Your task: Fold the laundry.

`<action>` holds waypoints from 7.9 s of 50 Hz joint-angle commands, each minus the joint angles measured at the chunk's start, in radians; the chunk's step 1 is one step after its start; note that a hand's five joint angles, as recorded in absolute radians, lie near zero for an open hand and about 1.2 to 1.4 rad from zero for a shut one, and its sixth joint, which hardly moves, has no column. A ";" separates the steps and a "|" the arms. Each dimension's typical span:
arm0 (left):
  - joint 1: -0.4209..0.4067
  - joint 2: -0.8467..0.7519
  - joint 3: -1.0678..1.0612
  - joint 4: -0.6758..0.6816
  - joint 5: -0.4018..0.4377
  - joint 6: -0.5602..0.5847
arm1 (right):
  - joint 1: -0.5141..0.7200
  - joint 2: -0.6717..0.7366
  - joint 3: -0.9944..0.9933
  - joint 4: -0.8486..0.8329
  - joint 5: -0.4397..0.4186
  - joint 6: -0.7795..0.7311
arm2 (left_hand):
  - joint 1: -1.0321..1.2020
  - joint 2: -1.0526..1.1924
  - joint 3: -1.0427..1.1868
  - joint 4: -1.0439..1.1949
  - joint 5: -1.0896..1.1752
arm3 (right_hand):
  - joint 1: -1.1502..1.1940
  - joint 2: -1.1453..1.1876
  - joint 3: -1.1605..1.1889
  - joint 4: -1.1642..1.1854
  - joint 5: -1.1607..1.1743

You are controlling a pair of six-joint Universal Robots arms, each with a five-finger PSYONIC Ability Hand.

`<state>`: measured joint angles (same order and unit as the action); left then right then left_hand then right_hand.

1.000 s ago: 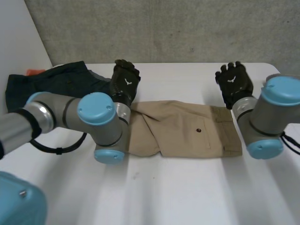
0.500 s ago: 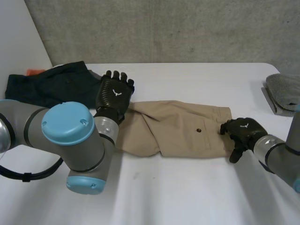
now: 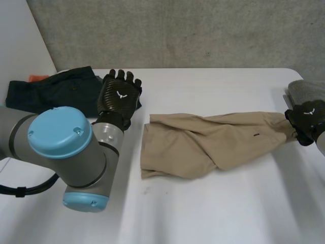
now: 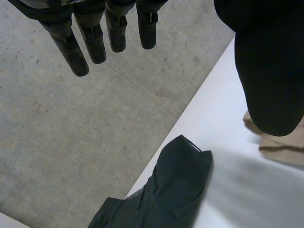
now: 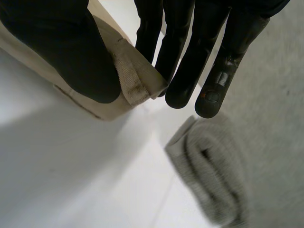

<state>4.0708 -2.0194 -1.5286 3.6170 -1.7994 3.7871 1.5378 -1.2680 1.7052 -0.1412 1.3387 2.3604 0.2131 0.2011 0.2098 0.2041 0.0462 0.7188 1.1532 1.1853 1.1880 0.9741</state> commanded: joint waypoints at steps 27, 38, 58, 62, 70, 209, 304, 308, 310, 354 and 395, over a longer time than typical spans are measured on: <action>0.082 0.123 -0.035 -0.001 0.002 -0.101 | 0.684 0.208 -0.237 -0.183 -0.159 0.179 | -0.039 -0.027 -0.035 -0.030 -0.046 | -0.544 -0.979 -1.011 -1.013 -0.974; -0.019 0.055 0.096 -0.046 0.129 -0.247 | 0.458 0.022 -0.268 0.009 0.023 0.674 | -0.038 -0.026 -0.034 -0.029 -0.045 | -0.544 -0.979 -1.011 -1.013 -0.974; -0.026 -0.229 0.308 -0.459 0.071 -0.392 | 0.444 0.404 -0.549 0.288 -0.095 0.659 | 0.024 0.036 0.027 0.033 0.016 | -0.544 -0.979 -1.011 -1.013 -0.974; -0.010 -0.265 0.320 -0.507 0.075 -0.366 | 0.446 0.456 -0.568 0.293 -0.079 0.571 | 0.018 0.030 0.021 0.027 0.010 | -0.544 -0.979 -1.011 -1.013 -0.974; -0.007 -0.321 0.354 -0.538 0.089 -0.250 | 0.447 0.495 -0.588 0.296 0.026 0.367 | 0.006 0.018 0.010 0.015 -0.001 | -0.544 -0.979 -1.011 -1.013 -0.974; 0.063 0.133 0.334 -0.698 0.542 -0.363 | -0.234 0.660 -1.028 -0.770 -0.547 0.789 | -0.014 -0.002 -0.011 -0.005 -0.022 | 0.677 0.243 0.211 0.208 0.248; 0.394 0.035 0.292 -0.322 0.416 -0.287 | 0.089 -0.179 0.030 -0.383 -0.217 0.473 | -0.023 -0.011 -0.020 -0.014 -0.031 | -0.544 -0.979 -1.011 -1.013 -0.974; 0.494 -0.079 0.341 -0.314 0.419 -0.175 | 0.243 -0.163 0.096 -0.393 -0.211 0.448 | -0.026 -0.014 -0.023 -0.017 -0.034 | -0.544 -0.979 -1.011 -1.013 -0.974; 0.526 -0.142 0.375 -0.314 0.426 -0.133 | 0.284 -0.143 0.131 -0.385 -0.202 0.422 | -0.026 -0.014 -0.023 -0.017 -0.034 | -0.544 -0.979 -1.011 -1.013 -0.974; 0.324 -0.271 0.412 -0.064 0.348 -0.257 | 0.321 -0.031 0.195 -0.351 -0.029 0.241 | 1.183 1.195 1.186 1.192 1.176 | -0.544 -0.979 -1.011 -1.013 -0.974; 0.330 -0.021 0.114 -0.394 0.432 -0.281 | 0.364 0.185 -0.596 0.310 -0.055 0.433 | 0.003 0.015 0.007 0.012 -0.004 | -0.544 -0.979 -1.011 -1.013 -0.974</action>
<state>4.3254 -1.9756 -1.4460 3.3197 -1.4594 3.4264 1.8694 -1.1730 1.3023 0.0871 1.2723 2.6851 0.2061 0.7617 0.2177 0.2097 0.0454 0.2043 0.2255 0.2077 0.2327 0.0642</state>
